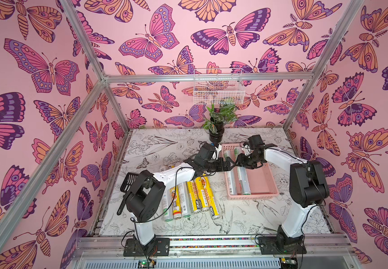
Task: Put the plastic wrap into the basket
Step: Place the plastic wrap in the basket.
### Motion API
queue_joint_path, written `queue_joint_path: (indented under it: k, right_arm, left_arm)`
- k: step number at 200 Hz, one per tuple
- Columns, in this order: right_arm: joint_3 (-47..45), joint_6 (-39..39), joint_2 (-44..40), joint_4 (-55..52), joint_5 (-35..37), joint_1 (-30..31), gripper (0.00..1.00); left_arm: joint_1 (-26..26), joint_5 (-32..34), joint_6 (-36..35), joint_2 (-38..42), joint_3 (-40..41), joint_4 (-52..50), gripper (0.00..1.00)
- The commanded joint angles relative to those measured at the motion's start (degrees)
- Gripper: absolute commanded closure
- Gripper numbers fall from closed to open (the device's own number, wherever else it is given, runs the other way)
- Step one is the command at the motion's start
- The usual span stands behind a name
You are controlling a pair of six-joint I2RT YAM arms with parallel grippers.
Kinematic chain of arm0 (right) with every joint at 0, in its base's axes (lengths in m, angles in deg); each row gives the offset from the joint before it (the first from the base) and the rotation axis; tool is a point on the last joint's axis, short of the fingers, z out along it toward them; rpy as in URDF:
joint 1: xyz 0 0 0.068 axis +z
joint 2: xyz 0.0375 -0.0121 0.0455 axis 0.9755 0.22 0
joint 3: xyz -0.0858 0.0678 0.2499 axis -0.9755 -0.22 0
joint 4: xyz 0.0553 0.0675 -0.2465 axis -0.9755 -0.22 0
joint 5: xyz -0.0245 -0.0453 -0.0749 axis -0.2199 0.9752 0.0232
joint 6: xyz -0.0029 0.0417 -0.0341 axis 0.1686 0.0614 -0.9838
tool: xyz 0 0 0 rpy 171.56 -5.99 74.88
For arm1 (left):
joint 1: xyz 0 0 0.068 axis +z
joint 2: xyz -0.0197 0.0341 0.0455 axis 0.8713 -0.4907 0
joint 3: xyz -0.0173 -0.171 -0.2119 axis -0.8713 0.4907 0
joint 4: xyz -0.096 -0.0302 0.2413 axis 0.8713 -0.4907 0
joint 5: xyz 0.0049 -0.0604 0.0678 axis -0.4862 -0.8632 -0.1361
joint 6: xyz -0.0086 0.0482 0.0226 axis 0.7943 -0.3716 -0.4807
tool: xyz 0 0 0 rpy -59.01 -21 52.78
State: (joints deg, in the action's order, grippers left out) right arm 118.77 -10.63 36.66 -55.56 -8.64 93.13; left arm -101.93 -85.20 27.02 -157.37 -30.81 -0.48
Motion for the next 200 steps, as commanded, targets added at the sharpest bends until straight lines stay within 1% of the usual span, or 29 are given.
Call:
queue_joint_path:
  k: [1,13,26,44,60,90,200]
  right_arm:
    - [1.65,-0.29,0.96,0.84,-2.95,-0.23,0.69]
    - [1.65,0.08,1.63,1.02,-2.92,-0.28,0.66]
    - [1.48,0.26,1.80,1.34,-2.85,-0.26,0.64]
    - [0.91,1.10,1.38,1.90,-1.93,-0.20,0.59]
    - [0.59,1.50,1.16,2.33,-1.58,-0.27,0.58]
    - [-0.17,2.55,0.52,2.81,-1.57,-0.21,0.51]
    - [-2.87,2.52,-2.36,3.36,-0.89,-0.21,0.42]
  left_arm:
    - [-0.25,0.37,-1.13,-0.34,-0.36,-1.46,0.00]
    - [-0.25,0.42,-1.18,-0.14,-0.30,-1.55,0.00]
    - [-0.25,0.66,-1.17,0.00,-0.27,-1.59,0.00]
    - [-0.25,0.65,-1.26,0.08,-0.24,-1.81,0.00]
    - [-0.25,0.59,-1.29,0.01,-0.26,-1.95,0.00]
    - [-0.24,0.43,-1.51,0.21,-0.17,-2.26,0.00]
    - [0.24,0.29,-1.96,0.93,0.37,-2.70,0.00]
